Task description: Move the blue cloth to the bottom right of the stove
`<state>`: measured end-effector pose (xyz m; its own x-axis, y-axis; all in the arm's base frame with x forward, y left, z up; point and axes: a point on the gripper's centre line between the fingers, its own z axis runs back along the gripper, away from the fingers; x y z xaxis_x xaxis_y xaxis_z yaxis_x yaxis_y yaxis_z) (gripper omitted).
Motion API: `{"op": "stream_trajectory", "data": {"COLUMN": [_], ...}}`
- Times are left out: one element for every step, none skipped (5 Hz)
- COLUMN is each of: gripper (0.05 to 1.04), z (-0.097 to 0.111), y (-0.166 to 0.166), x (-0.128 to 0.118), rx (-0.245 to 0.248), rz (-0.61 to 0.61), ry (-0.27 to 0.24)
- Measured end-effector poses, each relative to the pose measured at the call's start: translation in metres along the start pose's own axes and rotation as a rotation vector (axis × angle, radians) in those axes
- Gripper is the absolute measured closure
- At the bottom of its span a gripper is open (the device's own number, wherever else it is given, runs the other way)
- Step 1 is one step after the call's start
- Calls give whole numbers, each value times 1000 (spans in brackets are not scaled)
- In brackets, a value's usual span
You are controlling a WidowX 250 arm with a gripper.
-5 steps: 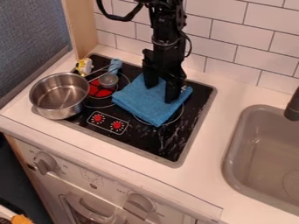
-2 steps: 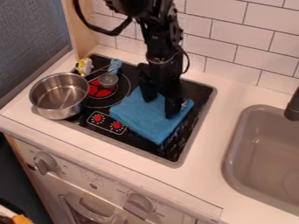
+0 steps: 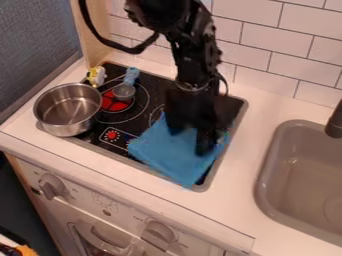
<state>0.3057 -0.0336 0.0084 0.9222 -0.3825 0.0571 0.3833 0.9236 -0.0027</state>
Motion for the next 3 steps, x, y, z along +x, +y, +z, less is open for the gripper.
{"op": "stream_trajectory", "data": {"gripper": [84, 84, 84], "z": [0, 0, 6], "y": [-20, -25, -27], "x": [-8, -11, -13], "rx": [-19, -27, -23], "rz": [-34, -46, -59], "ry": [18, 19, -17]}}
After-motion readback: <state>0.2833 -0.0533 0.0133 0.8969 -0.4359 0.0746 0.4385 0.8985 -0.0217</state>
